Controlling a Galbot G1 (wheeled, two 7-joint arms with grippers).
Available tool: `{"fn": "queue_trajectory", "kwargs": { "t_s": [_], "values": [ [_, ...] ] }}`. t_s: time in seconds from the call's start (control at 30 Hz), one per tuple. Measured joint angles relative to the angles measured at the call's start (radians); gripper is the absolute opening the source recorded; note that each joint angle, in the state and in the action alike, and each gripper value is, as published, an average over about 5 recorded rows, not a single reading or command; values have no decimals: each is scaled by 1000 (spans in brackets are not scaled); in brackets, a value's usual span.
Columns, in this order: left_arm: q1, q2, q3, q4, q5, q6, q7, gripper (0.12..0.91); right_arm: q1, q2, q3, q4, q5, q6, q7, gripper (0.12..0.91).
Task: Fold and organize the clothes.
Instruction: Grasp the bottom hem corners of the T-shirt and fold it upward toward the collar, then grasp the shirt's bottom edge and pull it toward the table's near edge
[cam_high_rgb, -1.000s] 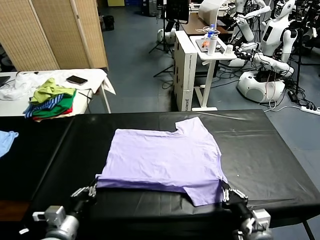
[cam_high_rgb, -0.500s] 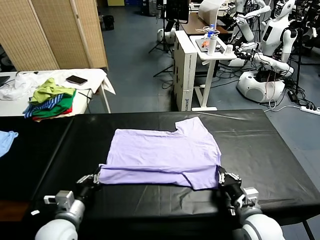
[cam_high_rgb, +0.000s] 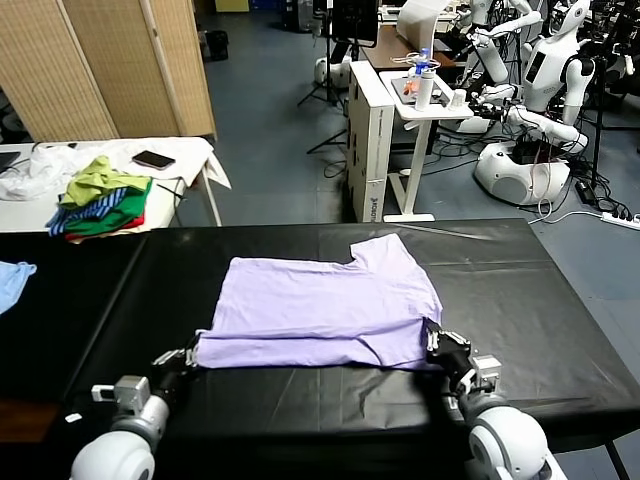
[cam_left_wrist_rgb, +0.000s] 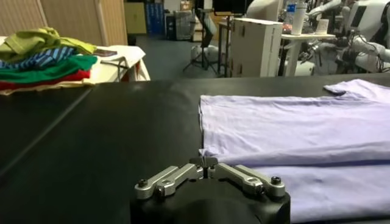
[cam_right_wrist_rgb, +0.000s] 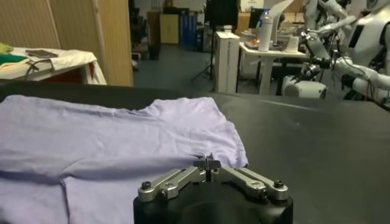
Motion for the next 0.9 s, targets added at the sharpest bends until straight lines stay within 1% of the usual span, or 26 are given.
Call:
{"fn": "queue_trajectory", "kwargs": {
  "t_s": [0.03, 0.07, 0.1, 0.13, 0.17, 0.23, 0.27, 0.37, 0.77, 0.9],
  "values": [
    [4, -1, -1, -5, 0, 2, -1, 488, -18, -1, 7, 13, -4, 1, -4, 848],
    [10, -2, -4, -11, 0, 5, -1, 545, -35, -1, 14, 24, -8, 3, -8, 880],
    [15, -3, -6, -17, 0, 9, -1, 602, -52, -1, 19, 32, -11, 6, -11, 894],
    [21, -4, -10, -22, -2, 13, -1, 678, -67, 0, 23, 38, -14, 10, -12, 899],
    [27, -5, -13, -27, -5, 17, -1, 735, -81, 1, 26, 42, -17, 14, -13, 904],
    [41, -6, -20, -38, -15, 24, 1, 834, -103, 5, 31, 44, -21, 19, -13, 906],
    [48, -5, -23, -44, -21, 26, 1, 867, -111, 6, 34, 45, -21, 21, -12, 904],
    [73, -4, -30, -55, -35, 28, 4, 902, -125, 7, 45, 46, -20, 24, -8, 887],
    [105, -6, -36, -45, -47, 29, 9, 907, -162, 11, 84, 49, 17, 55, -7, 794],
    [109, -6, -36, -42, -47, 28, 10, 885, -156, 9, 90, 36, 34, 57, -7, 673]
  ]
}}
